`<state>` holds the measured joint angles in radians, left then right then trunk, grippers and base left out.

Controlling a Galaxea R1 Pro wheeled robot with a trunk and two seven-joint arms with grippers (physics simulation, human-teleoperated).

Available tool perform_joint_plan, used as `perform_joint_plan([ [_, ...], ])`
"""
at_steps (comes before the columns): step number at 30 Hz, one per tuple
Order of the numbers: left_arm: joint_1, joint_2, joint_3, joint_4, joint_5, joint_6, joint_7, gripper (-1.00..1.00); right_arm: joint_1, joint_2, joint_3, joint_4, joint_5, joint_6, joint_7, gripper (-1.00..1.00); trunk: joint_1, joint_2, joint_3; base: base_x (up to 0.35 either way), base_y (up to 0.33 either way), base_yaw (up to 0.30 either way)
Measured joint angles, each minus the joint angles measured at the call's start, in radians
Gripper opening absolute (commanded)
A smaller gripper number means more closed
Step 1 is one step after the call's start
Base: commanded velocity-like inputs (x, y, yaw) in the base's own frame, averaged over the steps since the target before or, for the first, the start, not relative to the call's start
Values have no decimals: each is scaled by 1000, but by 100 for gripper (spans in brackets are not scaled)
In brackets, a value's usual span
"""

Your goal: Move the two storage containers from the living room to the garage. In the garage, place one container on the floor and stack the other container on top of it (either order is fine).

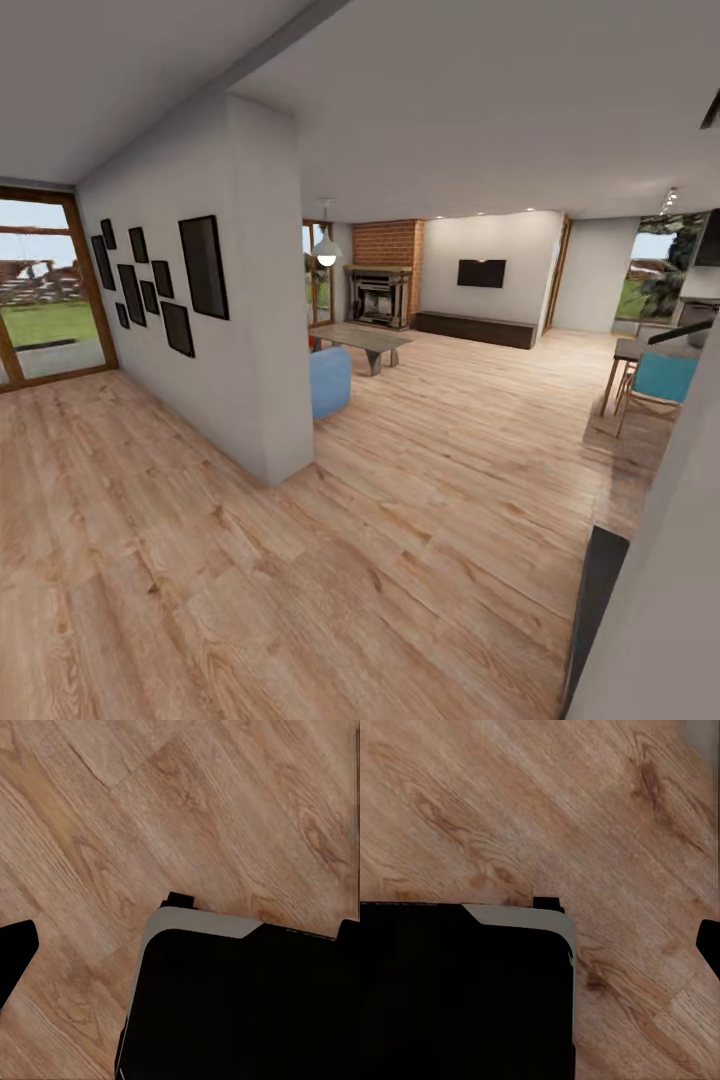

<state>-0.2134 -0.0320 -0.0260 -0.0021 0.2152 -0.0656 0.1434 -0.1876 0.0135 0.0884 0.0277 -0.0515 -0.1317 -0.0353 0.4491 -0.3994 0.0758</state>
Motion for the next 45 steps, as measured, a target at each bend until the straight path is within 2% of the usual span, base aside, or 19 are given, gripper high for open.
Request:
perform_joint_plan([
  [12,0,0,0,0,0,0,0,100,0,0,0,0,0,0,0,100,0,0,0,322,0,-205],
  [15,0,0,0,0,-1,3,0,100,0,0,0,0,8,0,0,100,0,0,0,322,0,-43],
  [22,0,0,0,0,-1,6,0,100,0,1,0,0,54,-1,-5,100,0,0,0,323,0,-8],
  [45,0,0,0,0,-1,6,0,100,0,0,1,0,58,-3,-8,100,0,0,0,323,0,0],
])
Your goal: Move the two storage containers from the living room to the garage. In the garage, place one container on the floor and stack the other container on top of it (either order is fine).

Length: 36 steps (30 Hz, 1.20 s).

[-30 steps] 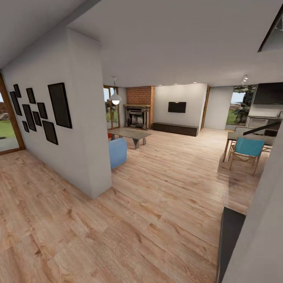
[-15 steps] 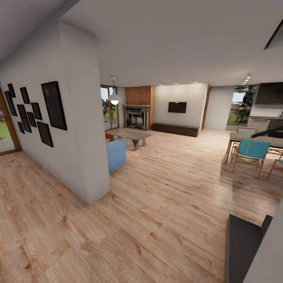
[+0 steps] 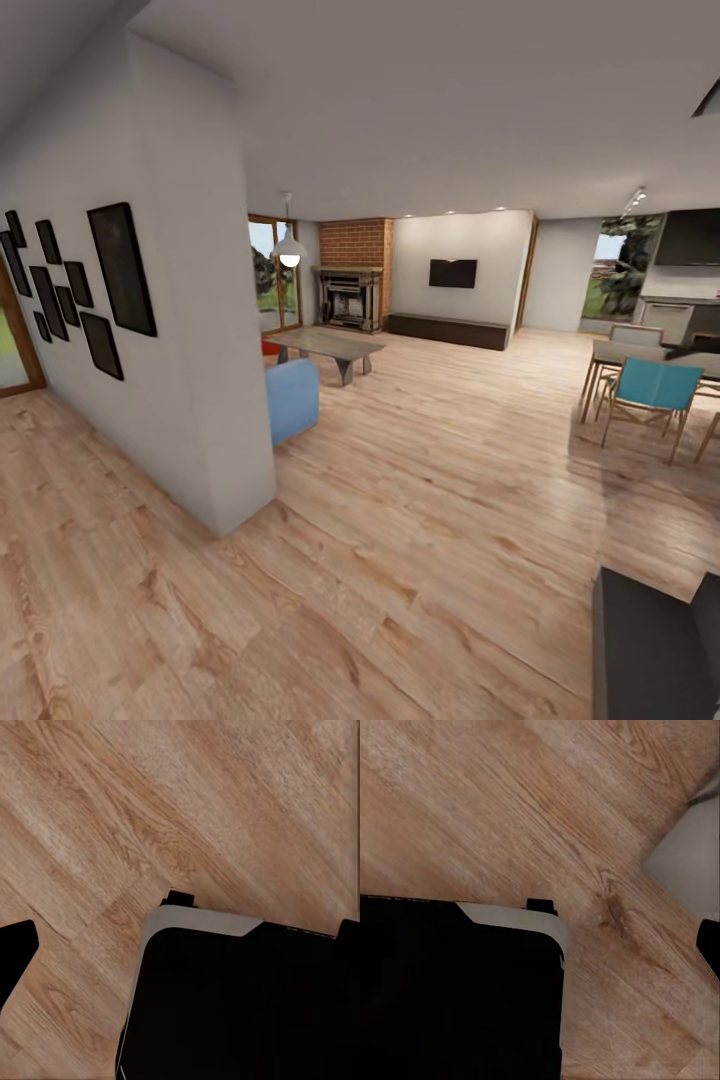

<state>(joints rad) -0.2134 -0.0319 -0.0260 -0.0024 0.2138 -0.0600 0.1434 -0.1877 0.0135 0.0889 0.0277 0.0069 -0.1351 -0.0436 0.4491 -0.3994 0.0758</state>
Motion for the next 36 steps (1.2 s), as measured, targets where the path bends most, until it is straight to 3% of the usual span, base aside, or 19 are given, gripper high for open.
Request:
perform_joint_plan([
  [36,-1,0,0,0,0,-1,0,100,0,0,0,0,0,0,0,100,0,0,0,323,0,-22],
])
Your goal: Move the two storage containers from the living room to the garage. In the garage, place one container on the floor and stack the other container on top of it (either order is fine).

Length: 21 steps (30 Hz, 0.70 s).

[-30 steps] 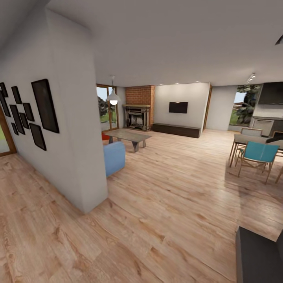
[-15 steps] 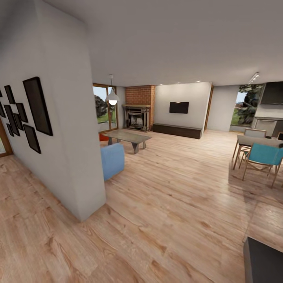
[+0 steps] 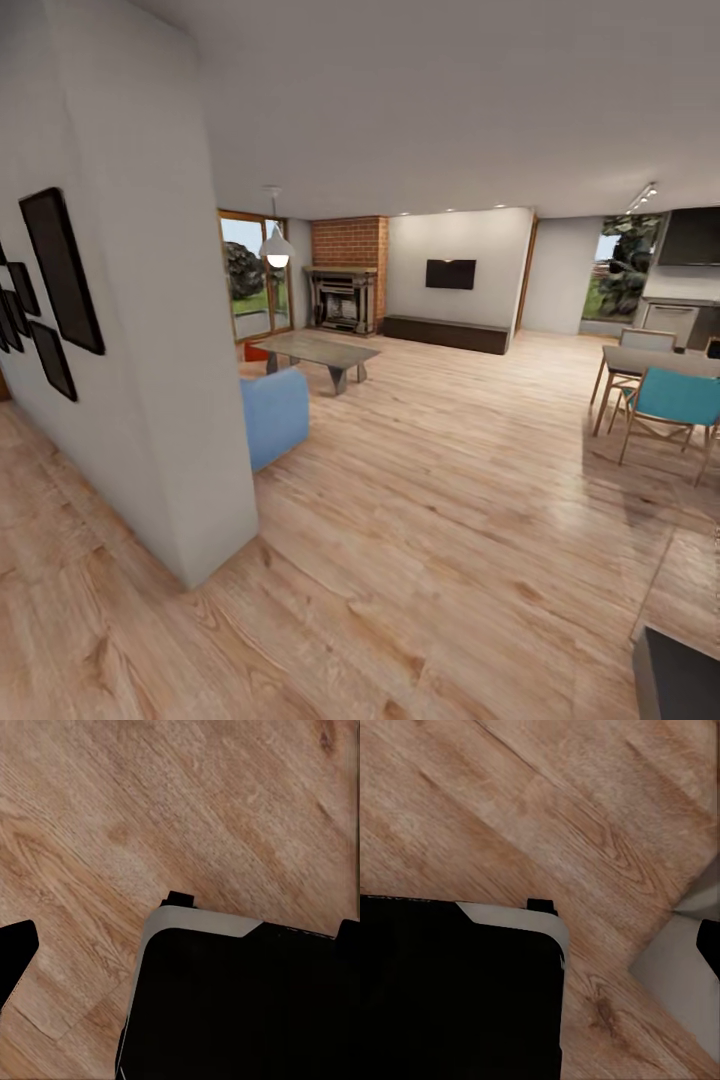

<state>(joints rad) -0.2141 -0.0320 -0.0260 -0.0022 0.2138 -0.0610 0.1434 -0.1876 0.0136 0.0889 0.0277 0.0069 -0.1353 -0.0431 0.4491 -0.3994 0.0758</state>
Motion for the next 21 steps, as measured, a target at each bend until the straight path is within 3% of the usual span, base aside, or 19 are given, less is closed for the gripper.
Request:
perform_joint_plan([
  [21,1,0,0,0,-1,2,0,100,0,1,0,0,0,0,0,100,0,0,0,323,0,-238],
])
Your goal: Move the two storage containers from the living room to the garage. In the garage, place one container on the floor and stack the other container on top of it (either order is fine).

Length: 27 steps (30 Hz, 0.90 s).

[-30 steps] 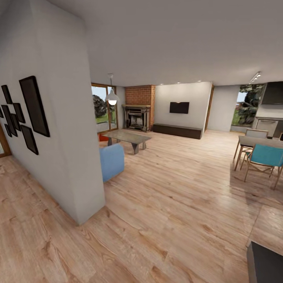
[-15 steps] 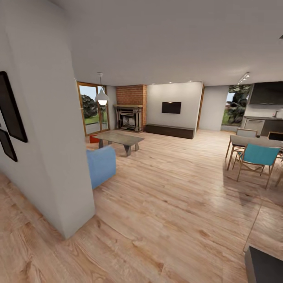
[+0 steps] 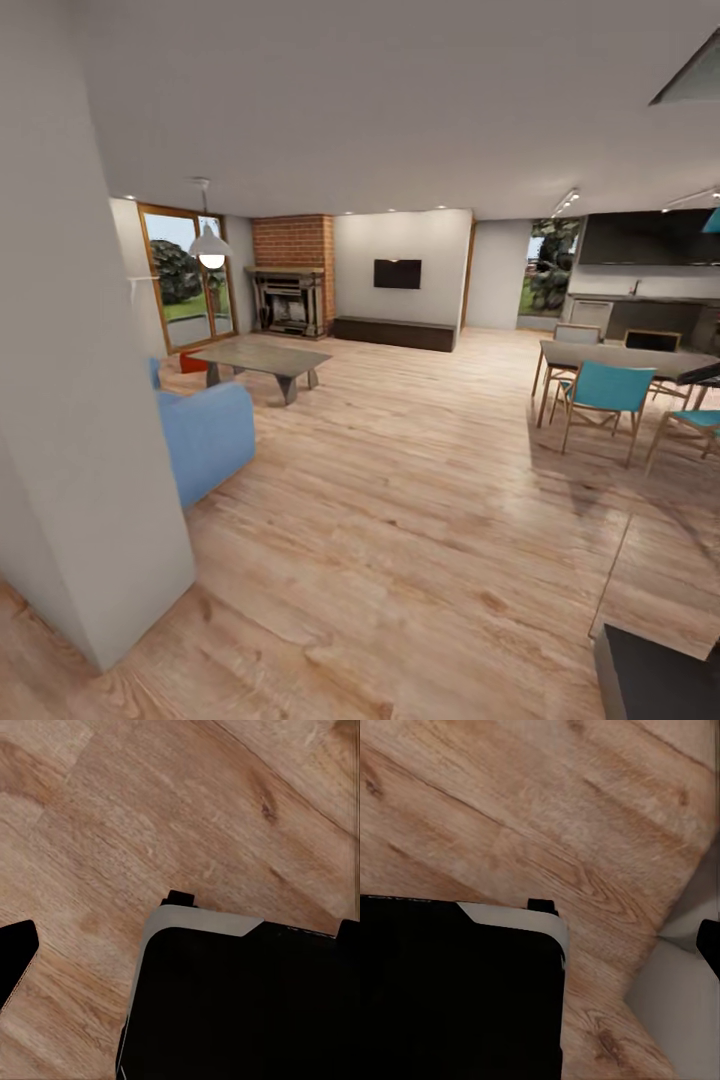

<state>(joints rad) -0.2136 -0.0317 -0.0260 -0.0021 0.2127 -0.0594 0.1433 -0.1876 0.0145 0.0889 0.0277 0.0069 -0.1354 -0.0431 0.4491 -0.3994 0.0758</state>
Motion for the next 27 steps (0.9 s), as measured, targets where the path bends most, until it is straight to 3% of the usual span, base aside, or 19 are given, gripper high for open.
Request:
perform_joint_plan([
  [9,0,0,0,0,1,-4,0,100,0,-1,0,0,0,0,0,100,0,0,0,323,0,-236],
  [27,0,0,0,0,1,-2,0,100,0,-2,2,0,1,1,-1,100,0,0,0,323,0,-13],
])
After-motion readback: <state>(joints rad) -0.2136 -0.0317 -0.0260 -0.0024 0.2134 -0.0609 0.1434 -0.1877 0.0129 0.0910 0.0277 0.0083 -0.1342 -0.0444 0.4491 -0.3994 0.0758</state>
